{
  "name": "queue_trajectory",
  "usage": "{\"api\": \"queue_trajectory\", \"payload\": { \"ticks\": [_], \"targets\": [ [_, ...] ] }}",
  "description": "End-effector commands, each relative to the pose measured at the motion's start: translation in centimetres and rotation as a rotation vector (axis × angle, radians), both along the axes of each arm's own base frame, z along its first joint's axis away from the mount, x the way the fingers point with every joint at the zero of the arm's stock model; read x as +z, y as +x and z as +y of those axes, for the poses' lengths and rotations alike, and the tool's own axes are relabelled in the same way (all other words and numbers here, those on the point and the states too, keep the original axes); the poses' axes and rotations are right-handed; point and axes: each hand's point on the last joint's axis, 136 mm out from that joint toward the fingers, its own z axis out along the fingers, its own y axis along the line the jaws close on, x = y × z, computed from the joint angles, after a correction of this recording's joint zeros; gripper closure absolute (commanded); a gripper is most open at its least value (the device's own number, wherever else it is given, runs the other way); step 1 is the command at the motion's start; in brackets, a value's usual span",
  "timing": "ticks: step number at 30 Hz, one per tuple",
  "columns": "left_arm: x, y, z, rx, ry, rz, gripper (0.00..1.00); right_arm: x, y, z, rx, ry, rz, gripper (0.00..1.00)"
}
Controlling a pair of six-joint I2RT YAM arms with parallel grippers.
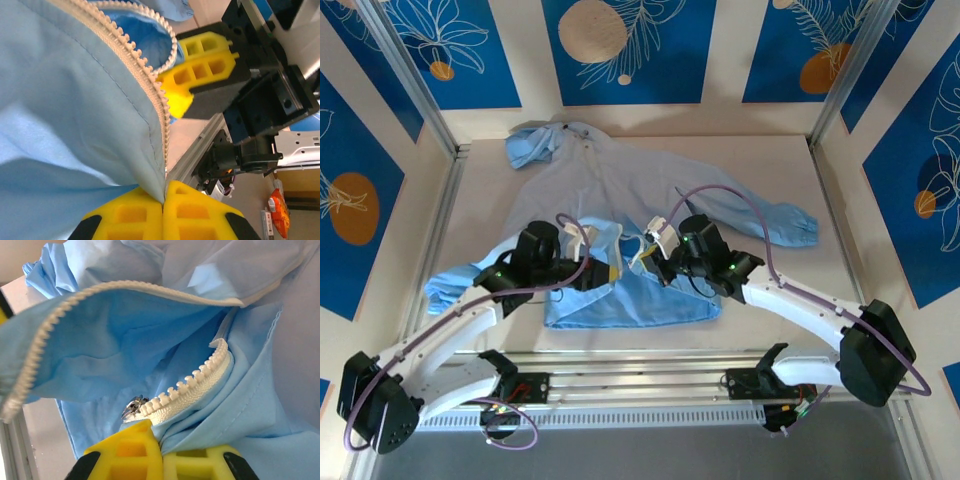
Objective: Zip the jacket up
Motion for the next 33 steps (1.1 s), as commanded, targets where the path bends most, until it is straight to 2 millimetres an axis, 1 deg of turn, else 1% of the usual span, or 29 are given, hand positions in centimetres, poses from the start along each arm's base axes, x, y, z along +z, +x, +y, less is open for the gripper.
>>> {"api": "queue_trajectory", "payload": {
  "ticks": [1,5,9,12,15,18,22,25,26,27,28,29,30,31,33],
  "targets": [
    [-1.7,0.1,0.9,0.030,0.066,0.018,1.00,1.5,-0.1,0.6,0.054,0.009,-0.044,1.00],
    [-2.0,1.8,-0.1,0.055,0.043,0.026,1.00,1.9,-1.1,0.8,0.093,0.031,-0.024,1.00],
    [-0.5,3.1,-1.4,0.041,-0.019,-0.046,1.00,2.5,-1.8,0.7,0.108,0.066,0.011,1.00],
    [0.6,3.0,-2.2,-0.022,-0.066,-0.116,1.00,2.9,-2.0,0.2,0.111,0.099,0.083,1.00],
    [0.2,2.7,-2.5,-0.068,-0.066,-0.142,1.00,3.3,-2.3,-0.3,0.126,0.123,0.185,1.00],
    [-0.5,2.3,-2.9,-0.099,-0.085,-0.135,1.00,3.1,-2.7,-0.8,0.146,0.112,0.268,1.00],
    [-1.5,1.9,-3.5,-0.112,-0.106,-0.120,1.00,2.6,-2.8,-1.4,0.153,0.089,0.308,1.00],
    [-2.0,1.7,-4.0,-0.117,-0.116,-0.110,1.00,1.9,-2.1,-1.9,0.122,0.068,0.314,1.00],
    [-2.5,1.7,-4.2,-0.113,-0.106,-0.100,1.00,1.3,-1.8,-2.1,0.098,0.050,0.330,1.00],
    [-3.4,1.8,-4.1,-0.100,-0.078,-0.084,1.00,0.6,-1.4,-2.3,0.067,0.027,0.363,0.99],
    [-4.5,1.8,-3.8,-0.084,-0.031,-0.062,1.00,-0.1,-1.1,-2.6,0.037,0.002,0.402,0.98],
    [-6.1,2.0,-3.2,-0.058,0.042,-0.035,1.00,-1.0,-0.8,-2.9,0.007,-0.032,0.452,0.97],
    [-7.5,2.2,-2.5,-0.029,0.108,-0.012,1.00,-2.0,-0.9,-3.1,-0.004,-0.067,0.495,0.96],
    [-8.4,2.2,-2.1,-0.017,0.136,0.004,1.00,-2.9,-1.1,-3.3,-0.010,-0.096,0.527,0.95],
    [-9.2,2.0,-2.2,-0.012,0.120,0.022,1.00,-4.7,-1.5,-3.5,-0.015,-0.154,0.588,0.95]
  ]
}}
